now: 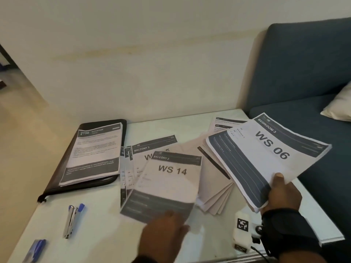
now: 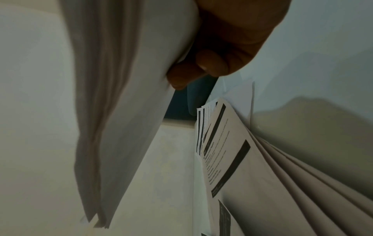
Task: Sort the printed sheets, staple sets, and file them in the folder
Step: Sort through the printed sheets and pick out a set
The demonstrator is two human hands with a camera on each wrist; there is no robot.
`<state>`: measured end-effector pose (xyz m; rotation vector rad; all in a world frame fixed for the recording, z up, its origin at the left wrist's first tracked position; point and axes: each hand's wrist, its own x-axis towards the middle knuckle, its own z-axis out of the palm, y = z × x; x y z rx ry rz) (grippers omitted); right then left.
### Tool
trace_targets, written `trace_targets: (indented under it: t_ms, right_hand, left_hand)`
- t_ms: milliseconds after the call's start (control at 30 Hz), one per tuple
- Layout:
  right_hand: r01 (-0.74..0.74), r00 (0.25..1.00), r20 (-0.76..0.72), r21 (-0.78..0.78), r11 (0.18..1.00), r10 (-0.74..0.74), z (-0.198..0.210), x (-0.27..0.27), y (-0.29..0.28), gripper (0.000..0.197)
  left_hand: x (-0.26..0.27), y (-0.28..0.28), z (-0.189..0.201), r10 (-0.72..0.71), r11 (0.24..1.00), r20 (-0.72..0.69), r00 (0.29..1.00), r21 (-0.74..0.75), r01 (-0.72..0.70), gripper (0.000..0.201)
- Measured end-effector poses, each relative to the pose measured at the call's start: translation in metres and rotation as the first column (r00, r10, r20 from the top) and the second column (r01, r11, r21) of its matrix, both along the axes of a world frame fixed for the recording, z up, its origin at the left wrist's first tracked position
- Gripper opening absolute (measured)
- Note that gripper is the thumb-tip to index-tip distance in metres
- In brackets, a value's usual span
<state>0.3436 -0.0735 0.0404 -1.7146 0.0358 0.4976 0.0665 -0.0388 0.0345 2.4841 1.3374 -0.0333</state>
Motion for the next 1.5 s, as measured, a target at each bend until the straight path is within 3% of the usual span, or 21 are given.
trace_targets:
  t_ms: [167, 300, 433, 500, 600, 700, 833, 967, 1033, 1100, 1167, 1200, 1400, 1500]
  right_hand:
    - [-0.026, 0.999, 0.042, -0.033, 0.999, 0.028, 0.0, -0.003, 0.003, 0.039]
    - [-0.034, 0.997, 0.061, -0.047, 0.998, 0.036, -0.003, -0.005, 0.004, 0.039]
    - [-0.082, 0.991, 0.105, -0.033, 0.996, 0.085, 0.001, -0.009, 0.004, 0.03]
    - [-0.123, 0.982, 0.139, -0.026, 0.992, 0.126, 0.002, -0.014, 0.006, 0.024]
    - [-0.215, 0.951, 0.216, -0.045, 0.976, 0.22, -0.005, -0.025, 0.011, 0.026]
    - [-0.363, 0.897, 0.241, -0.078, 0.928, 0.371, -0.011, -0.038, 0.019, 0.026]
    - [-0.555, 0.811, 0.165, -0.084, 0.827, 0.561, -0.021, -0.055, 0.023, 0.02]
    - [-0.637, 0.744, 0.14, -0.146, 0.757, 0.653, -0.03, -0.066, 0.026, 0.024]
    - [-0.653, 0.728, 0.13, -0.169, 0.739, 0.673, -0.034, -0.071, 0.027, 0.023]
    - [-0.668, 0.709, 0.125, -0.199, 0.717, 0.694, -0.038, -0.073, 0.027, 0.023]
    - [-0.678, 0.687, 0.134, -0.235, 0.696, 0.714, -0.041, -0.076, 0.028, 0.023]
    - [-0.68, 0.681, 0.14, -0.244, 0.692, 0.719, -0.041, -0.076, 0.028, 0.023]
    - [-0.709, 0.653, 0.12, -0.25, 0.659, 0.748, -0.04, -0.084, 0.031, 0.023]
    - [-0.734, 0.636, 0.097, -0.231, 0.639, 0.766, -0.04, -0.089, 0.034, 0.024]
  left_hand:
    - [0.025, -0.016, -0.02, 0.039, 0.987, 0.01, 0.999, -0.154, -0.037, 0.042]
    - [0.014, -0.008, -0.023, 0.091, 0.979, 0.164, 0.982, -0.197, -0.058, 0.051]
    - [-0.023, 0.026, -0.025, 0.234, 0.972, 0.162, 0.959, -0.036, -0.232, 0.028]
    - [-0.037, 0.041, -0.029, 0.327, 0.943, 0.11, 0.939, 0.03, -0.332, 0.047]
    - [-0.045, 0.057, -0.04, 0.443, 0.897, 0.078, 0.893, -0.029, -0.442, 0.072]
    - [-0.044, 0.067, -0.057, 0.472, 0.88, 0.079, 0.878, -0.103, -0.464, 0.09]
    - [-0.04, 0.071, -0.067, 0.493, 0.866, 0.069, 0.867, -0.128, -0.483, 0.107]
    - [-0.041, 0.069, -0.059, 0.5, 0.866, 0.158, 0.852, -0.128, -0.484, 0.104]
    - [-0.046, 0.072, -0.057, 0.529, 0.845, 0.242, 0.813, -0.235, -0.48, 0.1]
    - [-0.05, 0.077, -0.054, 0.598, 0.788, 0.346, 0.723, -0.417, -0.453, 0.066]
    - [-0.056, 0.081, -0.052, 0.613, 0.761, 0.343, 0.712, -0.5, -0.413, 0.022]
    - [-0.059, 0.082, -0.053, 0.611, 0.754, 0.359, 0.706, -0.534, -0.382, 0.011]
    - [-0.055, 0.078, -0.036, 0.703, 0.628, 0.471, 0.532, -0.762, -0.156, 0.018]
    - [-0.051, 0.078, -0.033, 0.709, 0.585, 0.457, 0.537, -0.806, -0.086, 0.023]
